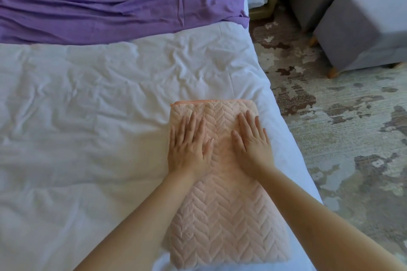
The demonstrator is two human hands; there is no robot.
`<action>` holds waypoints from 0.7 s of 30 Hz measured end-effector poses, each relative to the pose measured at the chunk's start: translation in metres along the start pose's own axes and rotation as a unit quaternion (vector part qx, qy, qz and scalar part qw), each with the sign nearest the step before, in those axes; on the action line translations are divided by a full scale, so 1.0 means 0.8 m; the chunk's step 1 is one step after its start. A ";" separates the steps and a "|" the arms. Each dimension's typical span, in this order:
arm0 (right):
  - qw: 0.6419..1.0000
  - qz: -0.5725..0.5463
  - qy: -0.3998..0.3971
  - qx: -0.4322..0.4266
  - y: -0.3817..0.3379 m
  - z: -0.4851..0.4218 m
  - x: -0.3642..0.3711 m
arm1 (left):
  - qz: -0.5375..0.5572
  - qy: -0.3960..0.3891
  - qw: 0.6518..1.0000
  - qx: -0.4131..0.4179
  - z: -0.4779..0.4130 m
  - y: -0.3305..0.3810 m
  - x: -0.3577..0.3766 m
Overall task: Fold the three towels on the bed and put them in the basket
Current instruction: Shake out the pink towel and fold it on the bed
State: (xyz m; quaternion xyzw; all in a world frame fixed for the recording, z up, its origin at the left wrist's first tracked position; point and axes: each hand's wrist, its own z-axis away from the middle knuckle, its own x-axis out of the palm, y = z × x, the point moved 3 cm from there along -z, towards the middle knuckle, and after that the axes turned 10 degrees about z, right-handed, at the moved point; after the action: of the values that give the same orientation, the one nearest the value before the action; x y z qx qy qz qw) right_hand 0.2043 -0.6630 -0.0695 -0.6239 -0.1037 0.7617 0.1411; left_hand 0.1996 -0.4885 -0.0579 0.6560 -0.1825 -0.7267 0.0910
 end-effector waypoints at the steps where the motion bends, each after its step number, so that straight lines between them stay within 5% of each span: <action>1: 1.000 0.002 -0.008 -0.004 -0.003 0.018 -0.005 | 0.007 -0.008 1.000 0.006 0.020 0.003 -0.006; 8: 0.999 0.039 -0.008 -0.025 -0.003 0.160 0.015 | 0.000 -0.047 0.999 0.015 0.147 -0.006 0.009; 21: 0.994 0.069 0.072 -0.045 0.032 0.154 0.100 | 0.003 0.038 0.997 0.067 0.148 -0.036 0.095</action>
State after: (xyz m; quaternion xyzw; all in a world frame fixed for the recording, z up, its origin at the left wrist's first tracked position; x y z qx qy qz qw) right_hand 0.0671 -0.6574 -0.1269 -0.6884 -0.0840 0.7174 0.0670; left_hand 0.0761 -0.4728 -0.1301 0.6872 -0.2293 -0.6871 0.0557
